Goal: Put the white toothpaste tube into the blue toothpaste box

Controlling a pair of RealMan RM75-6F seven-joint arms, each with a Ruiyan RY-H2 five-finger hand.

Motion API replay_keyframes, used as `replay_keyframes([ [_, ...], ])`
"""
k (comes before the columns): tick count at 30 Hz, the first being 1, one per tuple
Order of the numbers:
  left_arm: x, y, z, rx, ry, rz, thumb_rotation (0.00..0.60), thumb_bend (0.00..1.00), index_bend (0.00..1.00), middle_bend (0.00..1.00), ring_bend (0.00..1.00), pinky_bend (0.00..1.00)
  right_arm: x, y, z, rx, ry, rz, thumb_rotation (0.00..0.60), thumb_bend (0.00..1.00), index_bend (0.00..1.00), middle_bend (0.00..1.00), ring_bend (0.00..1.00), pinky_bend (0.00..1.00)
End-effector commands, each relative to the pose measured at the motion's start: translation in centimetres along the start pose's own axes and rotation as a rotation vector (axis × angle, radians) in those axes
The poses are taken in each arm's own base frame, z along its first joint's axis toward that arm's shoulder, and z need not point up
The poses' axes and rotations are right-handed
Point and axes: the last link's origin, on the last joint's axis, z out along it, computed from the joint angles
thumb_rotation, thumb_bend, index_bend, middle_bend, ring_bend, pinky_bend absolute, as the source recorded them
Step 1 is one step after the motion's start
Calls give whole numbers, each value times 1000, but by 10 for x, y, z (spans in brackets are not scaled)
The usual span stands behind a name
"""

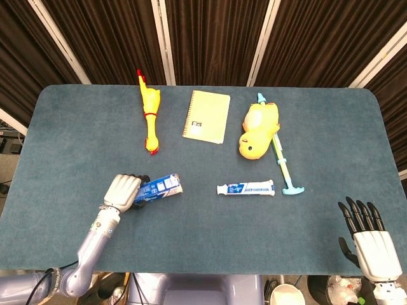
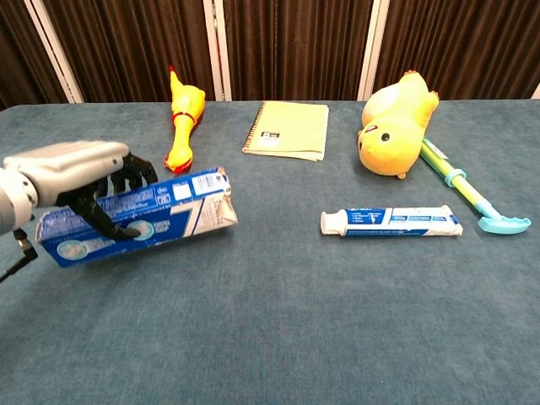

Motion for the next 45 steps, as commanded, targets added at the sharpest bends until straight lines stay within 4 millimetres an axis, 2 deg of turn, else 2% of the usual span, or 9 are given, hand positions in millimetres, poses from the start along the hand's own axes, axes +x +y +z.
replay_keyframes([
  [1, 19, -6, -4, -41, 63, 8, 600, 310, 375, 497, 457, 477, 1, 0, 7, 4, -1, -12, 600, 404, 0, 0, 0, 0],
  [5, 43, -19, -11, -93, 128, 28, 600, 310, 376, 499, 457, 477, 0, -13, 31, 61, -19, -53, 600, 404, 0, 0, 0, 0],
  [10, 66, -37, -21, -109, 204, 23, 600, 310, 379, 502, 456, 477, -2, -42, 71, 148, -59, -73, 600, 404, 0, 0, 0, 0],
  [17, 80, -43, -30, -135, 275, -12, 600, 310, 380, 502, 457, 477, -7, -90, 130, 257, -111, -150, 600, 405, 32, 81, 51, 46],
  [22, 85, -43, -34, -166, 297, 4, 600, 310, 380, 502, 456, 477, -23, -116, 159, 283, -175, -187, 600, 404, 55, 96, 66, 61],
  [26, 86, -43, -35, -177, 299, 0, 600, 310, 378, 501, 456, 477, -37, -129, 172, 289, -211, -220, 600, 404, 74, 97, 67, 61],
  [33, 82, -49, -33, -167, 280, -8, 600, 311, 376, 500, 456, 476, -59, -140, 180, 290, -268, -251, 600, 404, 78, 98, 67, 61],
  [39, 82, -49, -32, -167, 274, -19, 600, 310, 376, 500, 456, 477, -67, -142, 188, 283, -274, -279, 600, 404, 79, 98, 67, 61],
  [45, 80, -50, -32, -164, 268, -20, 600, 310, 376, 500, 456, 477, -73, -136, 191, 263, -293, -297, 600, 404, 79, 99, 70, 61],
])
